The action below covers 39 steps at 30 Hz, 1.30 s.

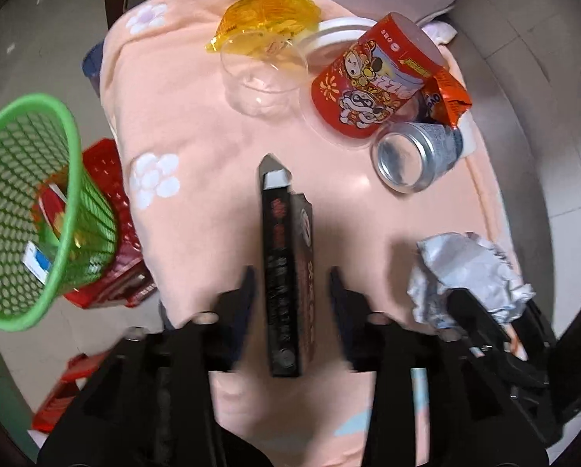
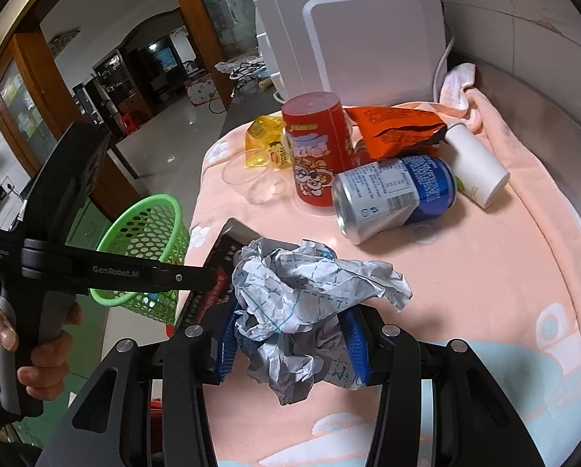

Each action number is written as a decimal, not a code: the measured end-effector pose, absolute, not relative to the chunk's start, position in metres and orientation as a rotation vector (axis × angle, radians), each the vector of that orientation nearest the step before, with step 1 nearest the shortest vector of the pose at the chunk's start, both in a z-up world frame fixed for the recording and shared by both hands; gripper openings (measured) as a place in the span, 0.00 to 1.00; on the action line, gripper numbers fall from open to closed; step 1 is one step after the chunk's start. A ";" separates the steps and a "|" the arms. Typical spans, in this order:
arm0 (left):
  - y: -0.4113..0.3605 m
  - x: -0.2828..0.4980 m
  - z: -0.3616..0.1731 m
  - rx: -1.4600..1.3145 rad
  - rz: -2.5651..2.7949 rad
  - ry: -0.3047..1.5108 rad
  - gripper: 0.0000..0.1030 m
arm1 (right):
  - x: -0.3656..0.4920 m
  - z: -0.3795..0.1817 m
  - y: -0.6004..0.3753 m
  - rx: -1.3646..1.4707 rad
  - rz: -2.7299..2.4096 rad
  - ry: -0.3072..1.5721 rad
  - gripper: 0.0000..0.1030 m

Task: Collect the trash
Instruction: 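Grasp the black glue box with the left gripper while the right holds the paper, then drop the glue box into the green basket with left while right drops the paper in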

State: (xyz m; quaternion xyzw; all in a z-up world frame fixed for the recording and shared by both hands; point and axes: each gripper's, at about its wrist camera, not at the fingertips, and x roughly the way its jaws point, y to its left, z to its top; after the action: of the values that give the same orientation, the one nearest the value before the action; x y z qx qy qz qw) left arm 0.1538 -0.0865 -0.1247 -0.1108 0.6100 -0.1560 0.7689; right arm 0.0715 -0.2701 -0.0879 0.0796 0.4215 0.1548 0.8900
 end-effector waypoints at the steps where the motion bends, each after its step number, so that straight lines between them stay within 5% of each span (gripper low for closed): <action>1: -0.088 0.155 -0.124 -0.226 -0.330 1.321 0.57 | 0.071 -0.088 -0.273 0.170 0.317 0.873 0.43; 16: -0.105 0.152 -0.152 -0.108 -0.274 1.366 0.61 | 0.067 -0.103 -0.284 0.200 0.297 0.902 0.44; 18: -0.107 0.152 -0.153 -0.088 -0.274 1.357 0.48 | 0.068 -0.103 -0.283 0.199 0.297 0.907 0.44; 21: -0.103 0.151 -0.152 -0.101 -0.286 1.351 0.47 | 0.068 -0.103 -0.280 0.194 0.303 0.907 0.44; 39: 0.046 0.131 -0.093 -0.263 -0.145 1.165 0.46 | 0.098 -0.081 -0.190 0.106 0.486 0.895 0.44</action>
State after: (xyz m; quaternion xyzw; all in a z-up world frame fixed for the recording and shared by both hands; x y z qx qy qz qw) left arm 0.1312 0.0460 -0.0925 -0.1238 0.5481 -0.0684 0.8244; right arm 0.0981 -0.1905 -0.0814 0.0505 0.4281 0.2327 0.8718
